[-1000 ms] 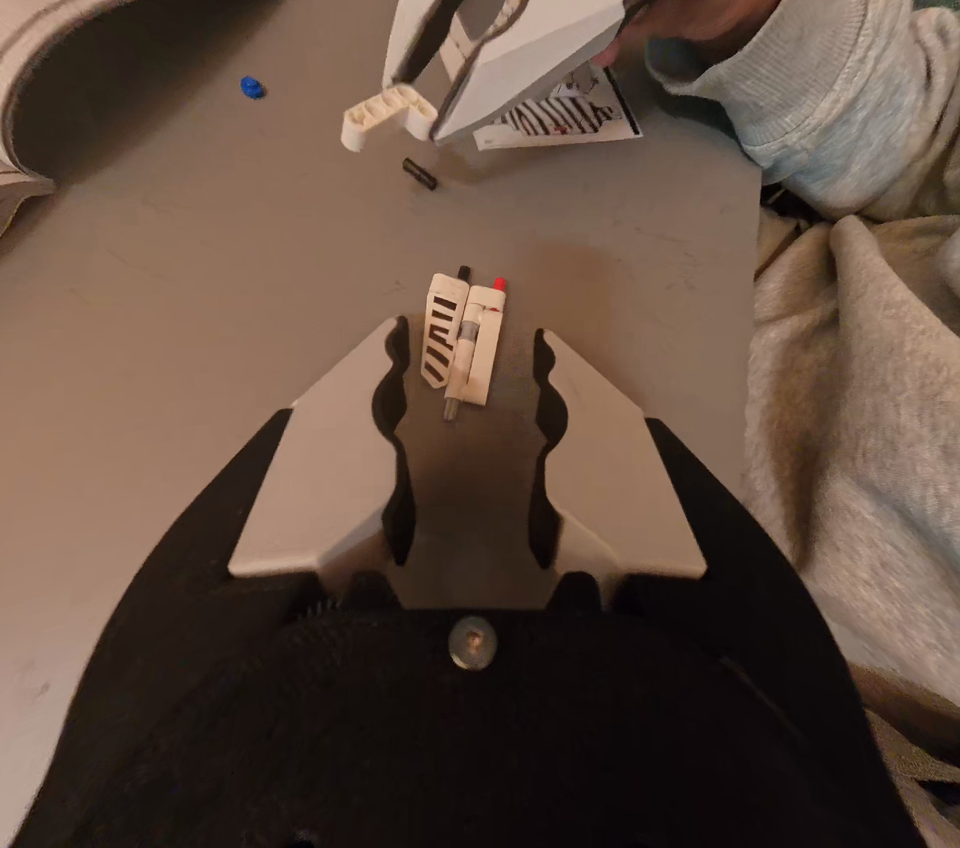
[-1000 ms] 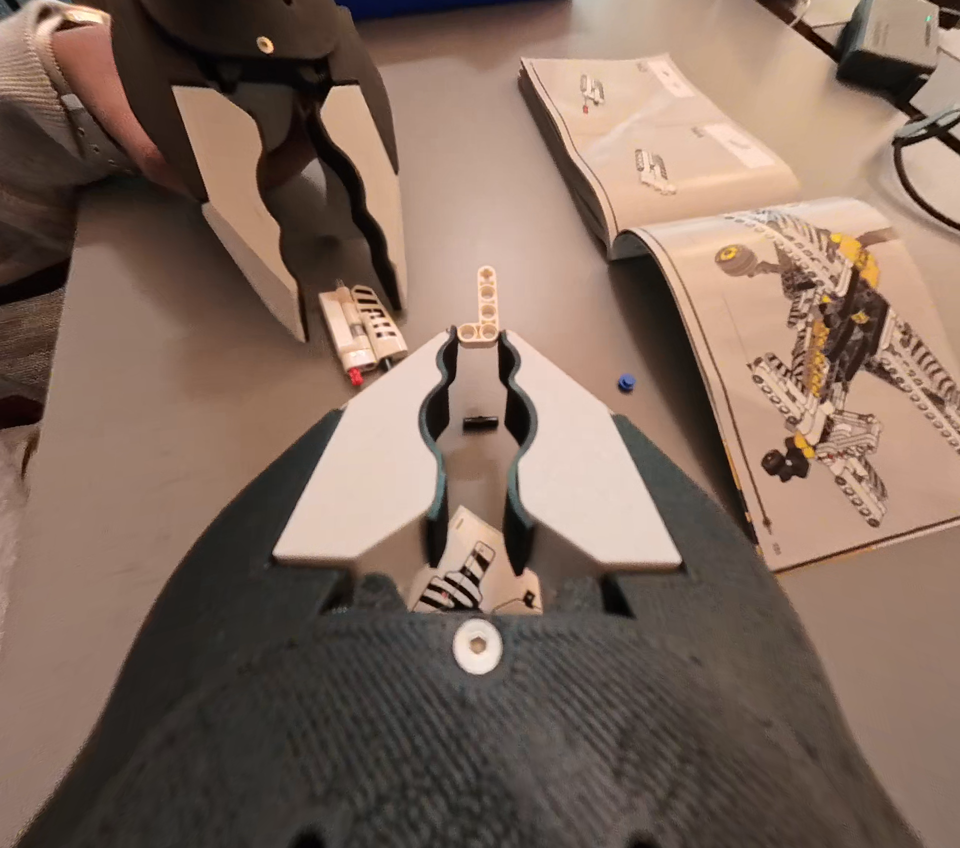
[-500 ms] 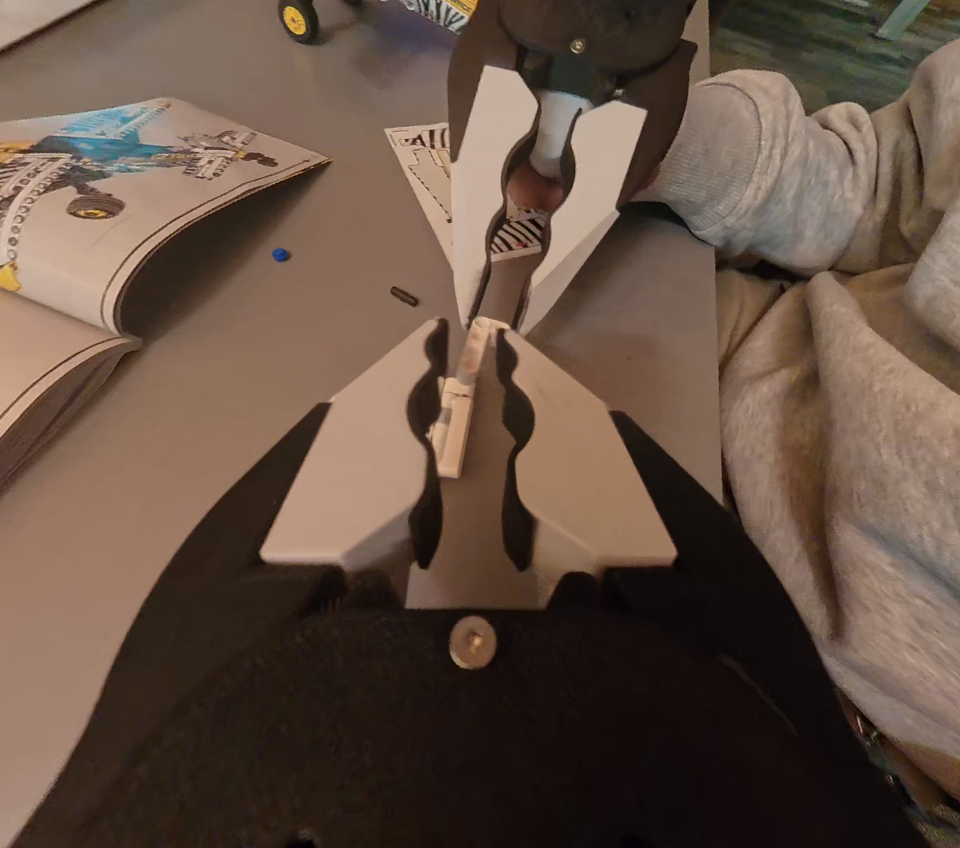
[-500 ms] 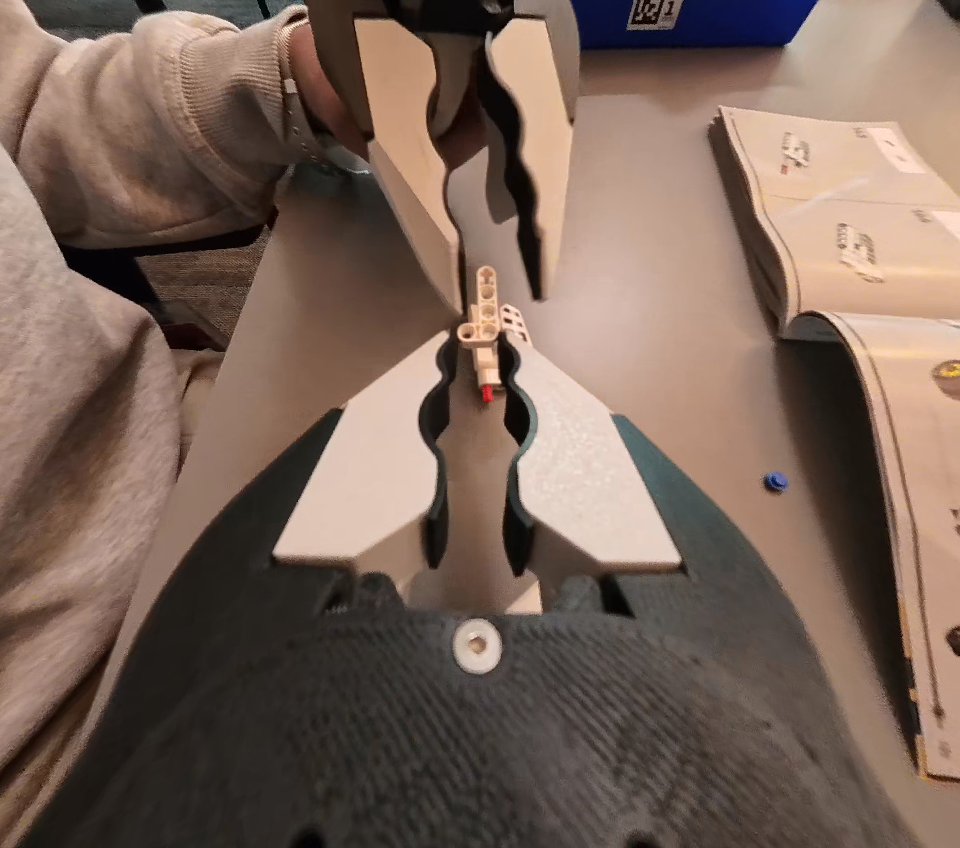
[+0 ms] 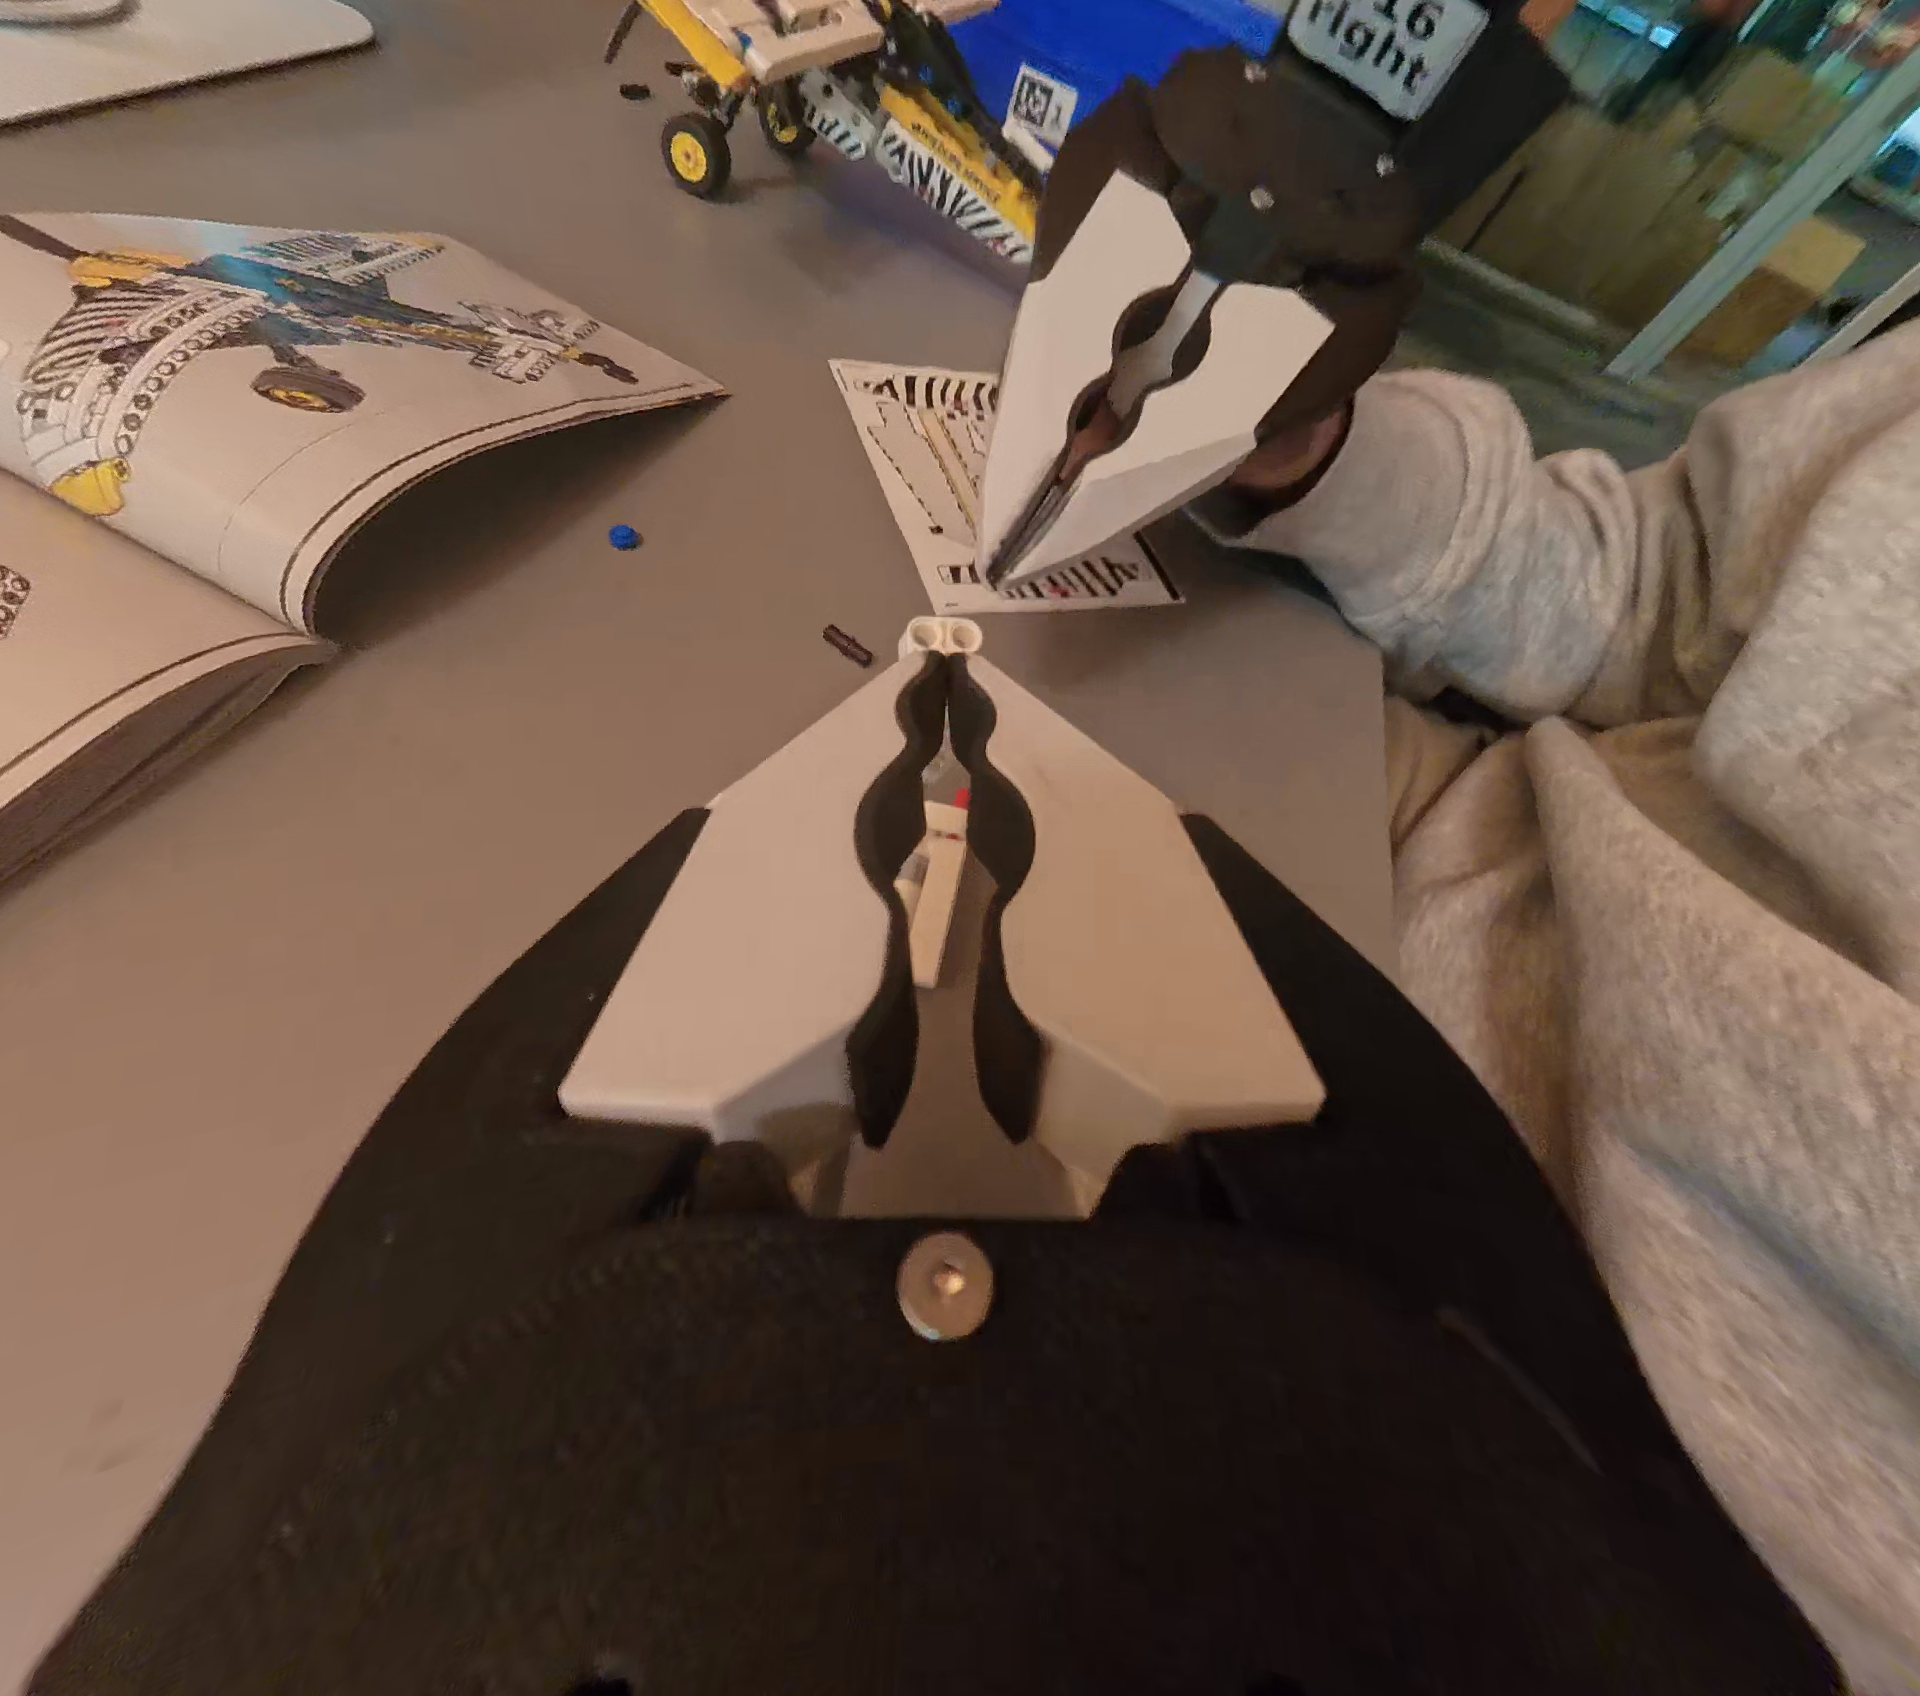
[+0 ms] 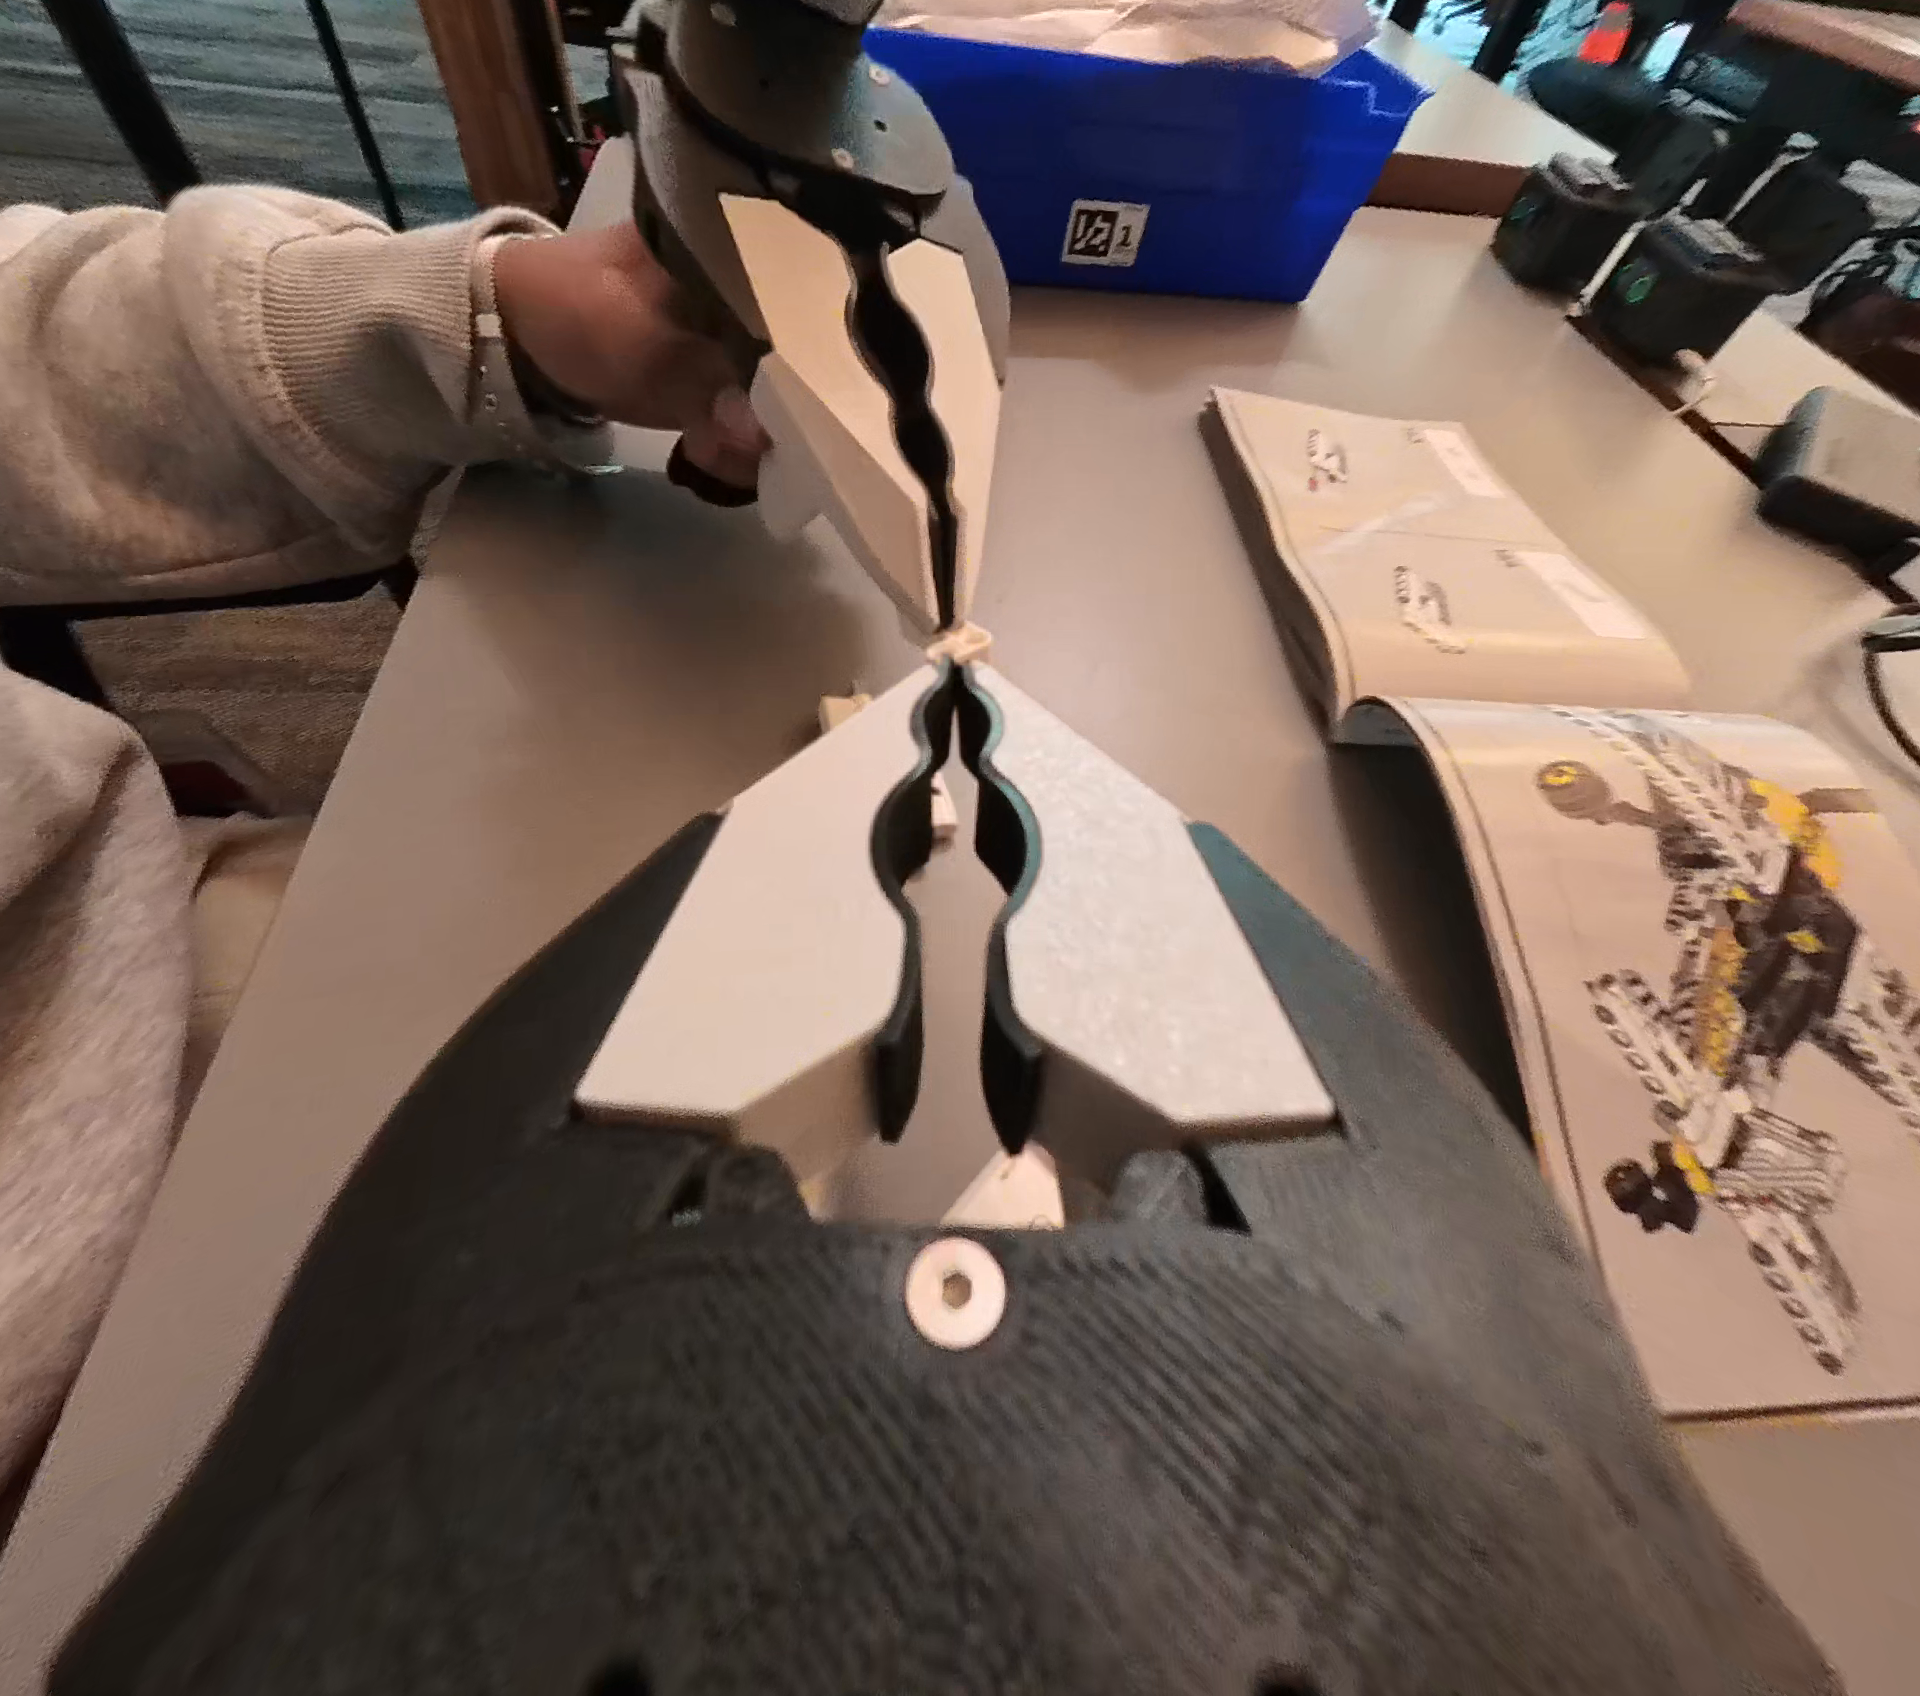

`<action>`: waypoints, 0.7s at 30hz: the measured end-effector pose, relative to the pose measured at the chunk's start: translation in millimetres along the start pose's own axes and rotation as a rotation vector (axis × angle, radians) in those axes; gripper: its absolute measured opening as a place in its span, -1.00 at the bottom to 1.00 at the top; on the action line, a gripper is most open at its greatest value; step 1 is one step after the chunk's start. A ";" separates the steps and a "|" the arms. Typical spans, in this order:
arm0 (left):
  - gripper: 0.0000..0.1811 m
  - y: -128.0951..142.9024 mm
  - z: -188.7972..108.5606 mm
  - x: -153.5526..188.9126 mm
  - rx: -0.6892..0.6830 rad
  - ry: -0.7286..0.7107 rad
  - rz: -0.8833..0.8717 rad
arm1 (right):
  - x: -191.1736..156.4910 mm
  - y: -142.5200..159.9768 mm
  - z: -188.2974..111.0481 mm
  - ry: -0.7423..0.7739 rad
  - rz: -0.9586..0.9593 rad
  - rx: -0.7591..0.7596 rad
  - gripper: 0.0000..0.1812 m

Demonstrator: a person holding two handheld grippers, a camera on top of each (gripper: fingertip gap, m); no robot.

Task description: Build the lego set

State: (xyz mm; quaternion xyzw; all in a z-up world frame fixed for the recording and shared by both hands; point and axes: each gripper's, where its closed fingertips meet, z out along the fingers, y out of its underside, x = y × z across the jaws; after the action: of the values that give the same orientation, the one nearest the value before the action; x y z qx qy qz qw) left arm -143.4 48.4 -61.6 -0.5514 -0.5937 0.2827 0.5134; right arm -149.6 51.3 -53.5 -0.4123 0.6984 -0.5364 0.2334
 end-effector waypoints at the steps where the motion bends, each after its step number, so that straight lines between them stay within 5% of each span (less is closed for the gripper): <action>1: -1.00 -1.9 -1.2 -1.8 0.017 0.002 -0.021 | 1.7 -0.5 0.0 0.011 -0.001 0.003 -1.00; 6: -1.00 -23.7 -4.1 -4.8 0.186 0.066 -0.207 | 16.5 -0.1 2.7 0.196 -0.169 -0.044 -0.82; 11: -1.00 -39.3 -0.6 3.8 0.306 0.191 -0.363 | 16.1 -22.8 0.5 0.345 -0.342 0.022 -0.88; 18: -0.98 -46.1 -9.9 9.4 0.358 0.294 -0.389 | 22.2 -28.0 -9.7 0.337 -0.256 0.067 -0.94; 21: -0.68 -40.8 -21.5 13.7 0.306 0.296 -0.302 | 22.3 -9.8 -11.9 0.222 -0.117 0.013 -0.93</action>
State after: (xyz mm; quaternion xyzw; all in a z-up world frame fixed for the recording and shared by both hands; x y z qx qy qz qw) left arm -136.7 47.0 -14.0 -0.4078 -0.5383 0.2054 0.7084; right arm -167.8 38.7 -38.0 -0.3888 0.6912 -0.5960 0.1258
